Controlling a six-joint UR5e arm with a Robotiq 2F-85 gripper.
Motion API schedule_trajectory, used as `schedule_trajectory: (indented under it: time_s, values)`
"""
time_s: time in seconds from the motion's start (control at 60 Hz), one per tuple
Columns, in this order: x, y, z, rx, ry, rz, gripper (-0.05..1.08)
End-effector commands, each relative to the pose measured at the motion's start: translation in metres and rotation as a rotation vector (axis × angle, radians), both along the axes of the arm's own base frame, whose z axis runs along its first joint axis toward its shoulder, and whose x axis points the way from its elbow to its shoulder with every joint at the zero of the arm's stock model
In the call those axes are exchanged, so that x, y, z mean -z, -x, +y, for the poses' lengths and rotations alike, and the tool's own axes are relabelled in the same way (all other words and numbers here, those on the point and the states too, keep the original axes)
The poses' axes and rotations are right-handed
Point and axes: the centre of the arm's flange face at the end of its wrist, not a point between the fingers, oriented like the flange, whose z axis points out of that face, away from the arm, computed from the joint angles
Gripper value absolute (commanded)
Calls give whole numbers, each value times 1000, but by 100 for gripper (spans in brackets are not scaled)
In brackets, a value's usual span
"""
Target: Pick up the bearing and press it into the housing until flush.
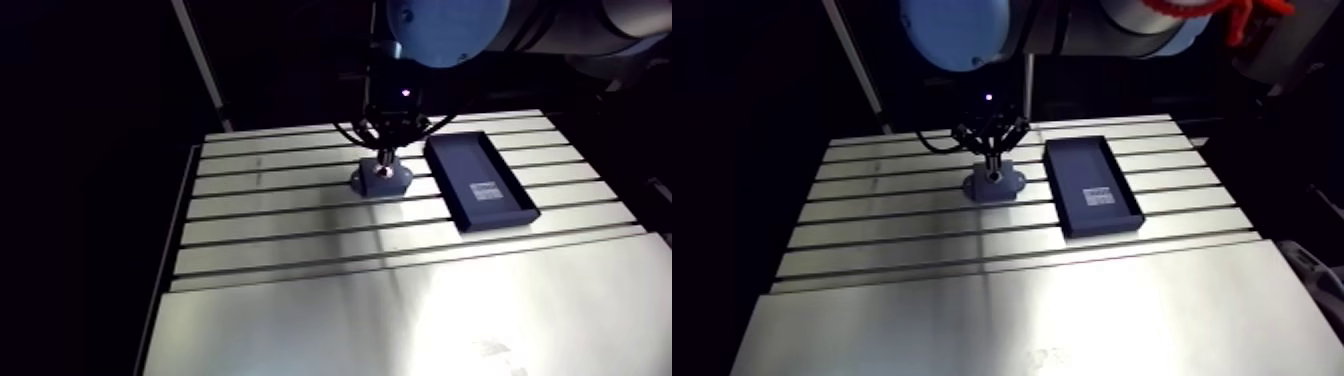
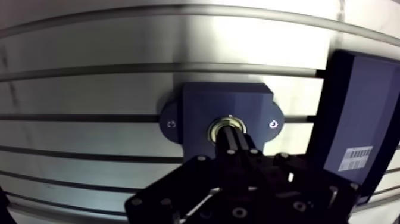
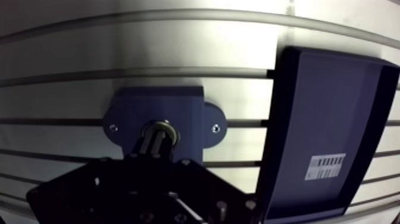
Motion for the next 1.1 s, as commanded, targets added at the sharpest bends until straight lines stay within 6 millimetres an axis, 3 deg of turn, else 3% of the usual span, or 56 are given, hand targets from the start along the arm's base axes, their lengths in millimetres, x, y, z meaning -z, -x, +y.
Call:
schedule_trajectory:
  time_s: [0.017, 0.367, 0.383, 0.4, 0.417, 0.433, 0.467, 0.667, 0.767, 0.883, 1.1]
  values:
    - [-12, 3, -1, -3, -4, 10, 89]
    - [-41, 4, -6, -14, -7, 17, 85]
    - [-42, 5, -5, -11, -7, 9, 69]
    - [-44, 4, -5, -11, -8, -4, 36]
    - [-44, 4, -5, -11, -8, -4, 36]
    - [-44, 2, -5, -13, -11, -25, 6]
    - [-46, 1, -3, -14, -14, -35, 1]
    - [-75, -4, -4, -57, 3, -84, 0]
    - [-100, -3, -3, -51, 11, -103, 0]
    - [-145, -2, -1, -44, 8, -83, 0]
    - [-196, -11, -5, -45, 8, -85, 0]
